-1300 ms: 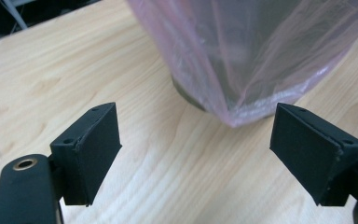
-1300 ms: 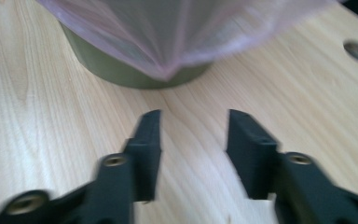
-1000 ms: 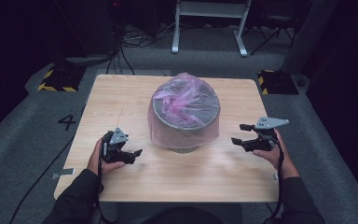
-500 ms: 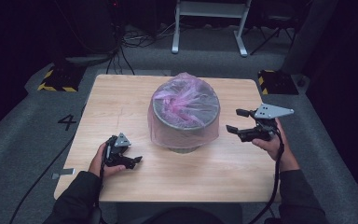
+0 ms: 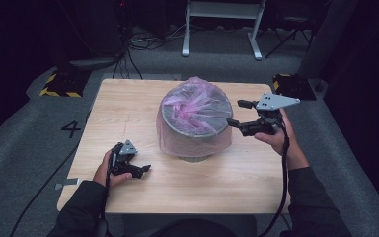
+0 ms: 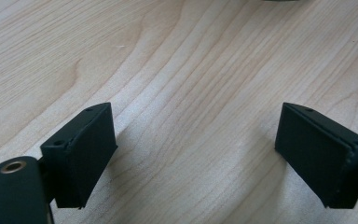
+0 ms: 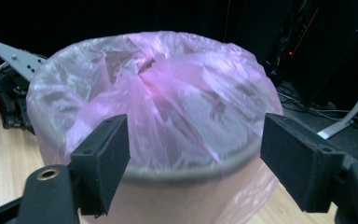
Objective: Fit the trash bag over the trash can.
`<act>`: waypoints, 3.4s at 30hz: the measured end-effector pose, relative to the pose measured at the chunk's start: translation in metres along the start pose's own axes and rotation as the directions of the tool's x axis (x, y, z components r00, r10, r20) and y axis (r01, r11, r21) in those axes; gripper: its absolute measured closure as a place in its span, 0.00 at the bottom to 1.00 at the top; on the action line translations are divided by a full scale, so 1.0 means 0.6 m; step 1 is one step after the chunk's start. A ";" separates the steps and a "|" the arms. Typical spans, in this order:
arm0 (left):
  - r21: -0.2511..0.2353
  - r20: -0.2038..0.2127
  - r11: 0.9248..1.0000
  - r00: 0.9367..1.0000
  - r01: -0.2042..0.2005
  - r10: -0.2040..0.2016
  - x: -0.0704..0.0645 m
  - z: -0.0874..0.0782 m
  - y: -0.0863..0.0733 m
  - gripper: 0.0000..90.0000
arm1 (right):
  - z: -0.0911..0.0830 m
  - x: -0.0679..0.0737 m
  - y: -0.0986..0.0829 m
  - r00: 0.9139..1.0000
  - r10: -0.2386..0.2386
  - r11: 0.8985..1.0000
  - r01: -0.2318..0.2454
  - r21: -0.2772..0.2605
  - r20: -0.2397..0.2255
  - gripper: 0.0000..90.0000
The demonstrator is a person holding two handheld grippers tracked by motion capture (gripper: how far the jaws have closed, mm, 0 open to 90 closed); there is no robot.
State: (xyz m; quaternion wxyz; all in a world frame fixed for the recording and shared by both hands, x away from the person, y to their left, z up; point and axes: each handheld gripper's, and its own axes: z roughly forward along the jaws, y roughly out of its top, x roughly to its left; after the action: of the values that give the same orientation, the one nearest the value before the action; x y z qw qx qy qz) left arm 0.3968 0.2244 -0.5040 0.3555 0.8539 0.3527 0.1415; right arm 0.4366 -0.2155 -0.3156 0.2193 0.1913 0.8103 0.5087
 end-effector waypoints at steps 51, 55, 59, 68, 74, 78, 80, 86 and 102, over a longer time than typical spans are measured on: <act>0.002 -0.016 1.000 1.000 0.009 -0.009 -0.001 0.002 0.002 0.12 | 0.216 0.024 0.079 0.964 -0.161 0.805 0.252 0.537 -0.212 0.43; 0.002 -0.016 1.000 1.000 0.008 -0.008 -0.001 0.002 0.002 0.12 | 0.228 0.023 0.075 0.959 -0.157 0.749 0.271 0.605 -0.235 0.40; 0.002 -0.016 1.000 1.000 0.008 -0.008 -0.001 0.002 0.002 0.12 | 0.235 0.019 0.073 0.954 -0.168 0.706 0.292 0.645 -0.248 0.37; 0.002 -0.016 1.000 1.000 0.008 -0.008 -0.001 0.002 0.002 0.12 | 0.249 0.021 0.069 0.951 -0.167 0.624 0.306 0.719 -0.260 0.27; 0.002 -0.016 1.000 1.000 0.008 -0.008 -0.001 0.002 0.002 0.12 | 0.254 0.020 0.065 0.951 -0.163 0.588 0.309 0.748 -0.264 0.26; 0.002 -0.016 1.000 1.000 0.008 -0.008 -0.001 0.002 0.002 0.12 | 0.254 0.019 0.065 0.955 -0.157 0.594 0.296 0.748 -0.253 0.25; 0.002 -0.016 1.000 1.000 0.008 -0.008 -0.001 0.002 0.002 0.12 | 0.253 0.019 0.065 0.955 -0.157 0.606 0.295 0.738 -0.252 0.25; 0.002 -0.016 1.000 1.000 0.008 -0.008 -0.001 0.002 0.002 0.12 | 0.239 0.018 0.066 0.966 -0.164 0.692 0.258 0.674 -0.201 0.26; 0.002 -0.016 1.000 1.000 0.008 -0.008 -0.001 0.002 0.002 0.12 | 0.159 0.012 0.075 0.997 -0.077 0.952 0.077 0.296 -0.013 0.24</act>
State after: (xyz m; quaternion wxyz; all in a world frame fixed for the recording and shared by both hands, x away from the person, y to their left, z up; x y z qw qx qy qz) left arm 0.3977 0.2229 -0.5041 0.3524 0.8516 0.3593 0.1465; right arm 0.4869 -0.1225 -0.3130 0.2073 0.1901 0.8844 0.3725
